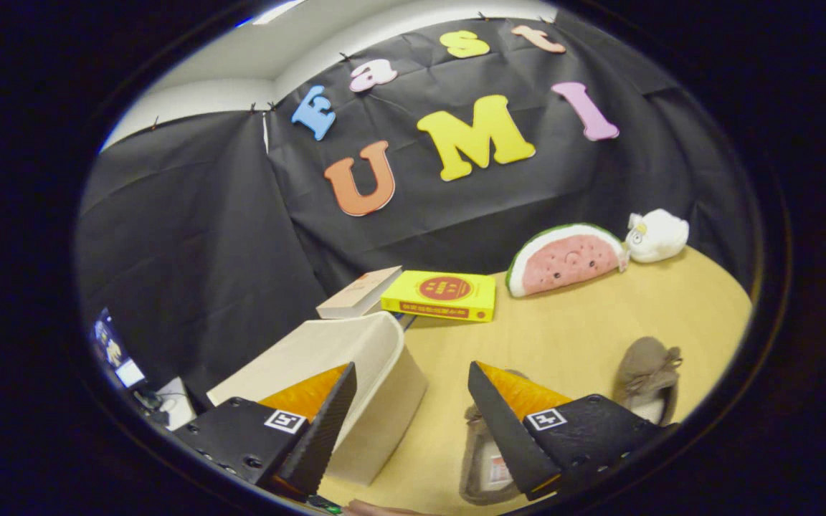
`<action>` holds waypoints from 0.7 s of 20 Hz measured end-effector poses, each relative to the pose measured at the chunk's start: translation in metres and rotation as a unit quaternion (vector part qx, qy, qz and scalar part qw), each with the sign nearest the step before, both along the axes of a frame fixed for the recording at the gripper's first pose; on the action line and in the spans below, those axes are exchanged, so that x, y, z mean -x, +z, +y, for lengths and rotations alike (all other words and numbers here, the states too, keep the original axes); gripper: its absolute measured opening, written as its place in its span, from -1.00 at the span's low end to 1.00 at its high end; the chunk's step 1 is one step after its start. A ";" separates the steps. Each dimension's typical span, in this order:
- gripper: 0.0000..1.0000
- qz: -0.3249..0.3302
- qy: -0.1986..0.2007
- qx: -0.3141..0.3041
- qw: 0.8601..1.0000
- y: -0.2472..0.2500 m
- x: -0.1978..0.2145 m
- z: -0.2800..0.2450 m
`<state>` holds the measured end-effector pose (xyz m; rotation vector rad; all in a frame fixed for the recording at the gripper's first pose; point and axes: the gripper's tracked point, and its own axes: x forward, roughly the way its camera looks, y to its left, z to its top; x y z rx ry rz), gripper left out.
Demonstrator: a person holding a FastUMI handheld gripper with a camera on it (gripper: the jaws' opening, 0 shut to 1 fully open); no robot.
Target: Open the storage box then place both shoes into the box .Put the left shoe in first, then the right shoe, with the right side of both shoes facing outward in a uniform manner.
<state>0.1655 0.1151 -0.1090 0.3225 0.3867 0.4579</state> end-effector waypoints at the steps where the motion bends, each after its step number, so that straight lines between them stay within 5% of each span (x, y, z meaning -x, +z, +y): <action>1: 0.91 0.012 0.016 -0.029 0.999 -0.001 -0.005 0.008; 6: 0.90 0.074 0.088 -0.107 0.988 -0.021 -0.024 0.043; 14: 0.85 0.242 0.158 -0.261 0.921 -0.041 -0.024 0.072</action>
